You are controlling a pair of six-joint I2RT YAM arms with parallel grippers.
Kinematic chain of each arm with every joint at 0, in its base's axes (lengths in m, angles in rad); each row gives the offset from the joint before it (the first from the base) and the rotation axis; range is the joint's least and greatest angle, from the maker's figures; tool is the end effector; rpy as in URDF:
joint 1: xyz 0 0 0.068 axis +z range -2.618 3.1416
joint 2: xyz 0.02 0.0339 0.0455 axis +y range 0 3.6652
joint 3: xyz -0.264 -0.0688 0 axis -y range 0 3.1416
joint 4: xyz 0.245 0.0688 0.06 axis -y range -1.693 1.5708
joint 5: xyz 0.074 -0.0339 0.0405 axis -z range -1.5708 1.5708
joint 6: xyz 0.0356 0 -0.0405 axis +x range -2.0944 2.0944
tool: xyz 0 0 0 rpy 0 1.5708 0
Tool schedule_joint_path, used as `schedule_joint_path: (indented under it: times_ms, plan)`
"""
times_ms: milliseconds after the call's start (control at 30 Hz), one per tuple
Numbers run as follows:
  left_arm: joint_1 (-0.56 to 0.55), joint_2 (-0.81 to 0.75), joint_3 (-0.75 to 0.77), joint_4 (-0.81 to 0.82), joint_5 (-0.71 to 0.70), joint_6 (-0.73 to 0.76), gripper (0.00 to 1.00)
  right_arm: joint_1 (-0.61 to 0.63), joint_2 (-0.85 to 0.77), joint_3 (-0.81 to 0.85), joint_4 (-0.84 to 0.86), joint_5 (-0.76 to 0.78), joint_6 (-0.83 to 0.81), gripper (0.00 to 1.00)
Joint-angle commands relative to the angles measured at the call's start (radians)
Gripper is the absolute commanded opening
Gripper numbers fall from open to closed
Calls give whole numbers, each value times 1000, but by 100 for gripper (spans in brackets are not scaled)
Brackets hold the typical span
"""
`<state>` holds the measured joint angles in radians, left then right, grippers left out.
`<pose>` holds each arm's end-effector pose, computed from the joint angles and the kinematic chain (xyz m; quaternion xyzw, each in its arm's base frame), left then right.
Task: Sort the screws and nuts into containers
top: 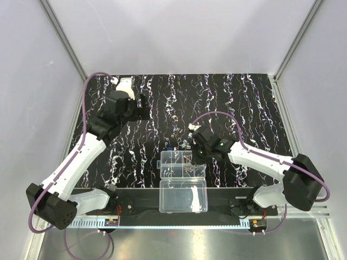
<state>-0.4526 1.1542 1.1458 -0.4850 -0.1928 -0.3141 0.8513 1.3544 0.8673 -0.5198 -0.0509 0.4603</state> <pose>0.2320 -0.1052 0.3613 0.0099 0.8558 -0.1144 0.5045 0.1742 0.2016 0.2171 -0.1935 0.9405 0.1890 0.2055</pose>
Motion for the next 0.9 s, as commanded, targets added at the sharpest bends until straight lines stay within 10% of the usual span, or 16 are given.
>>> schedule_joint_path:
  times_ms: [0,300,533,867]
  plan:
    - [-6,6,42,17,16,-2,99,25,18,24,61,-38,8,0]
    - [-6,22,40,19,30,-3,99,71,104,42,47,-27,-3,1]
    - [-5,21,38,19,21,-2,99,71,106,108,23,5,-17,41]
    - [-5,22,38,17,0,4,99,-15,127,335,-164,258,1,63]
